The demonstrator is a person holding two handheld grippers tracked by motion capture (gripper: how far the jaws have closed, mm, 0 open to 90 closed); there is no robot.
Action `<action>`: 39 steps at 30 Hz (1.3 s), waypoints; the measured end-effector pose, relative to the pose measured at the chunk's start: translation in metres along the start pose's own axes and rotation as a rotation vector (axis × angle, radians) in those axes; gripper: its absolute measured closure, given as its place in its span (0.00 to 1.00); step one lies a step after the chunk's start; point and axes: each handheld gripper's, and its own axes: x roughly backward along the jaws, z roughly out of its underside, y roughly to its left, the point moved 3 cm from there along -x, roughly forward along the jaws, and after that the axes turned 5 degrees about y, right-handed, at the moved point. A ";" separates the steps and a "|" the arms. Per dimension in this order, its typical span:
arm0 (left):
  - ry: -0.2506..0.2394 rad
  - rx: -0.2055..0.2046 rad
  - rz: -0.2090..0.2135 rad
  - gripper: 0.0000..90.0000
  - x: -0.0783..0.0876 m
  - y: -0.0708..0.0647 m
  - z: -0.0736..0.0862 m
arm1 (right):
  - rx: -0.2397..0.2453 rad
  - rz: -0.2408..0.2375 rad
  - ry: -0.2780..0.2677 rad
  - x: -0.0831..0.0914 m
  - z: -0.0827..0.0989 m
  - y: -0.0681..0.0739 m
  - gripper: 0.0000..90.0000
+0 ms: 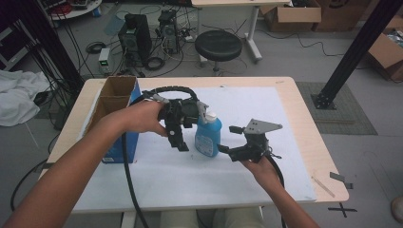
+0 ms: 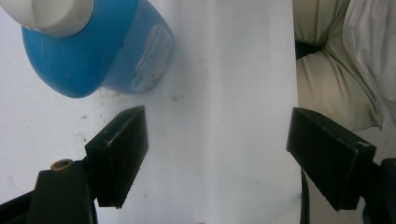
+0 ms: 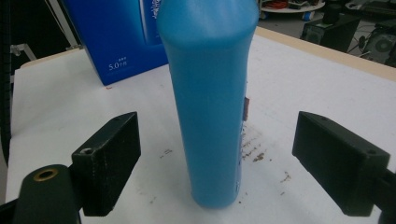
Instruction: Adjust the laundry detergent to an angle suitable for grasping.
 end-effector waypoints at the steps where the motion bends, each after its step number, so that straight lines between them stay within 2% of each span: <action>1: 0.001 -0.001 0.000 0.24 0.000 0.000 0.000 | -0.004 0.005 -0.004 -0.003 0.000 0.001 0.17; 15: -0.003 -0.001 -0.002 0.24 0.000 0.001 0.002 | -0.011 0.039 -0.009 -0.020 -0.002 0.002 0.17; 31: -0.003 0.004 -0.004 0.24 0.000 0.002 0.004 | -0.037 0.057 -0.018 -0.037 0.000 -0.001 0.17; 39: -0.005 0.010 -0.001 0.24 0.000 0.002 0.005 | -0.034 0.060 -0.020 -0.045 -0.001 0.001 0.17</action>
